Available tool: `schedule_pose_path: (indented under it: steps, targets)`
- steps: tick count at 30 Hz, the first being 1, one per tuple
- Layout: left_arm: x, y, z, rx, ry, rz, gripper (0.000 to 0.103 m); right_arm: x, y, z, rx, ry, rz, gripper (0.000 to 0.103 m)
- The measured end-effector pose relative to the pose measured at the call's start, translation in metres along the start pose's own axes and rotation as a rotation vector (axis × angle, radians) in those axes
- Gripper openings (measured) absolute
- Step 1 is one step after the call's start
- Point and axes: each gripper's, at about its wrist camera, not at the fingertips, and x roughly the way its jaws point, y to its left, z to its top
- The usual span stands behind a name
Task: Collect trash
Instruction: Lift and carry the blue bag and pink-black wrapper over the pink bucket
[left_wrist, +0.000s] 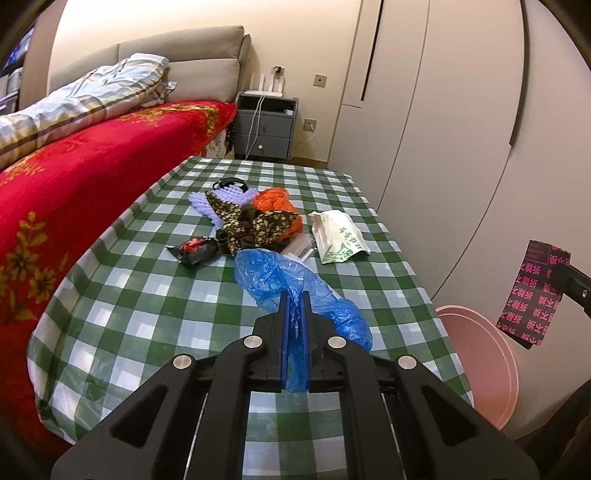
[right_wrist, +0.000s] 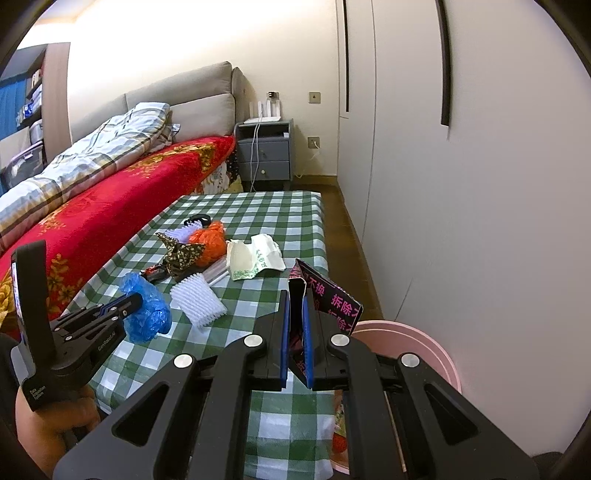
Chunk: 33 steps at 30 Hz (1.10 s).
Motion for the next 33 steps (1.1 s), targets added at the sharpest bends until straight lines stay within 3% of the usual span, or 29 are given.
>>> schedule_pose_path:
  steps: [16,33]
  targets:
    - [-0.001,-0.037,0.0,0.066,-0.018,-0.067,0.005,-0.018,-0.037,-0.001,0.045,0.009,-0.102,0.007]
    - [0.006,-0.101,-0.001,0.17,-0.039,-0.234,0.005,-0.027,-0.086,-0.007,0.184,0.009,-0.166,0.007]
